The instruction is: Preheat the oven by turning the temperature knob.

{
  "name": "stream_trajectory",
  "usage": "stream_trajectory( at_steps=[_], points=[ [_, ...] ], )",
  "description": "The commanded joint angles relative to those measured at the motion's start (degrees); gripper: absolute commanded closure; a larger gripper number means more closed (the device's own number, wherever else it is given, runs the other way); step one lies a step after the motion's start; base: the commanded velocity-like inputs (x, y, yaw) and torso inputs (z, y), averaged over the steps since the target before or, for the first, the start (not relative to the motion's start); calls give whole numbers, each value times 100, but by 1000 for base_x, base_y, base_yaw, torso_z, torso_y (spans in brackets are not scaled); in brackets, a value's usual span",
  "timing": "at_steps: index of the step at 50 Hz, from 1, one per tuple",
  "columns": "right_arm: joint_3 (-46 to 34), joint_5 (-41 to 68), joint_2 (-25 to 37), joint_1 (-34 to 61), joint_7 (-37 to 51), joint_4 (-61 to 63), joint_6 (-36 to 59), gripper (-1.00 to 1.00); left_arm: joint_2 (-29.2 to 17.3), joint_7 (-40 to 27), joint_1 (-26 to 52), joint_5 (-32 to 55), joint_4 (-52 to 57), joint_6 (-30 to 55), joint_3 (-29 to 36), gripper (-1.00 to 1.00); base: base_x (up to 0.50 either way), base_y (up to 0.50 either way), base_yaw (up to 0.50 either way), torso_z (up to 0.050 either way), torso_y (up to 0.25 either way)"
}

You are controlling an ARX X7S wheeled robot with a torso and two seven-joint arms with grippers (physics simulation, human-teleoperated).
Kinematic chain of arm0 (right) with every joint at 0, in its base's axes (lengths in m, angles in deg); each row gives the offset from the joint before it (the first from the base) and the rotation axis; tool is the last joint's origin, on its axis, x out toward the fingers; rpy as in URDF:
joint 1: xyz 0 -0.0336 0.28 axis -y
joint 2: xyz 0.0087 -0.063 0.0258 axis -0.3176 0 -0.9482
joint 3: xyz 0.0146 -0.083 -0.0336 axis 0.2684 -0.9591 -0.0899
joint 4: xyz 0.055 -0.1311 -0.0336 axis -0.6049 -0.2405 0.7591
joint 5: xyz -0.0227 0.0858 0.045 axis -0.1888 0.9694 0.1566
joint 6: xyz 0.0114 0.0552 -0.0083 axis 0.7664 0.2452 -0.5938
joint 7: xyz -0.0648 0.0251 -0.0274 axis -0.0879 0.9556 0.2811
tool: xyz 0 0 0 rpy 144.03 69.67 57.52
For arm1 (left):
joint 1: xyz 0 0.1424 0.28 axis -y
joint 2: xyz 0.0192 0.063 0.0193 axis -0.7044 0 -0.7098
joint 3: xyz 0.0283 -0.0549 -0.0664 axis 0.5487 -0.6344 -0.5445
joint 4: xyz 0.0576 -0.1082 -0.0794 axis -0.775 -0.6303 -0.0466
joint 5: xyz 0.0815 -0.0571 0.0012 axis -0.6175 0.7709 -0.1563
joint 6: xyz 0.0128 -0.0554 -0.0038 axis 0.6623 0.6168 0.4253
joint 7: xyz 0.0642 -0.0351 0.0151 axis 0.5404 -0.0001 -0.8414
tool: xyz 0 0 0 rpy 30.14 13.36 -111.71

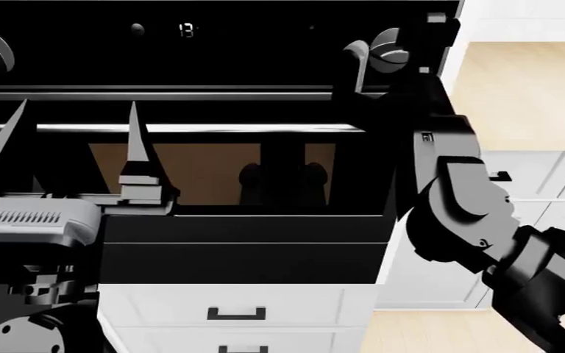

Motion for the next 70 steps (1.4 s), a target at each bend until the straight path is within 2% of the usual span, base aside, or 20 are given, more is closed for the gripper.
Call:
stream_trajectory(
  at_steps=[1, 61, 62, 70],
  points=[
    [-10, 14, -31, -4, -17, -3, -40, -100, -7, -18, 13, -3, -19, -7, 26, -100, 0, 0, 0, 0, 0],
    [106, 160, -121, 1, 242, -558, -432, -100, -108, -91, 0, 70, -28, -40, 48, -100, 0, 0, 0, 0, 0],
    [104, 157, -121, 0, 247, -559, -438, 100, -109, -90, 1, 68, -36, -45, 49, -100, 0, 0, 0, 0, 0],
    [102, 138, -102, -8, 259, -523, -438, 100, -116, -101, 3, 68, -45, -58, 56, -100, 0, 0, 0, 0, 0]
  ],
)
